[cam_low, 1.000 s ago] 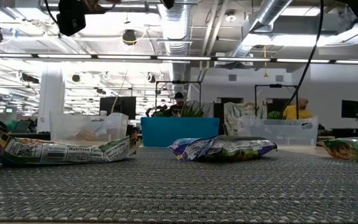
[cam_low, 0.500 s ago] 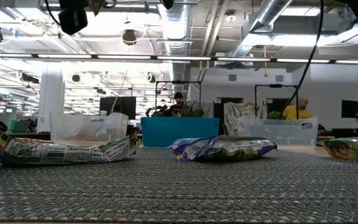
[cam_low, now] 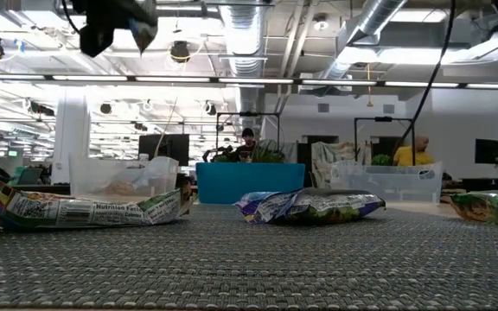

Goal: Pick and place Granola Bars by type
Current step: Put the red granola bar into the left transparent bin

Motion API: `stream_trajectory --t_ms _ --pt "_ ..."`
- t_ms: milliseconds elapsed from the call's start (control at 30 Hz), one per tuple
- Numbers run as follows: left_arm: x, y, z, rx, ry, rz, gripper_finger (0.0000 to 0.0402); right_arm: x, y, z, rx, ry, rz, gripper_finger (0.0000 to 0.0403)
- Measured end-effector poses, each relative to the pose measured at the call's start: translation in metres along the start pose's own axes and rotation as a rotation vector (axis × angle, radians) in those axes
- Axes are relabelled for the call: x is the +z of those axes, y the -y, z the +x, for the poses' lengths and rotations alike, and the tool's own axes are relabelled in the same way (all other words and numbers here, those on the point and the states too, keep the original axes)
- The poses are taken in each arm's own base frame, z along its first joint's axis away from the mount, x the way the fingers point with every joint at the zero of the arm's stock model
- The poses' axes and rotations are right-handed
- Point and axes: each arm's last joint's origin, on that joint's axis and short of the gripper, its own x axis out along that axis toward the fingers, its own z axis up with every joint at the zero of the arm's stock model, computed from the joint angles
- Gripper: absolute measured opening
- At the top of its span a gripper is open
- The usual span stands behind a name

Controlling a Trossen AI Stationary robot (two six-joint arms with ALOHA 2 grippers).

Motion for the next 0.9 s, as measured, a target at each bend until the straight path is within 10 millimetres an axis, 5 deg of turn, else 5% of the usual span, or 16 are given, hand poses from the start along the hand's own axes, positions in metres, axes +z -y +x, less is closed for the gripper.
stream_trajectory --t_ms 400,633,900 --pt "0.018 -0.057 0.021 0.432 0.027 -0.095 0.0033 -0.032 0.025 -0.087 -0.331 -0.173 -0.23 0.0142" --pt "0.032 -0.101 0.035 0.601 -0.004 -0.173 0.0025 -0.044 0.02 -0.1 -0.31 -0.174 -0.278 0.014" --pt "0.039 -0.127 0.033 0.734 0.006 -0.197 0.0047 -0.051 0.019 -0.097 -0.316 -0.188 -0.294 0.0133"
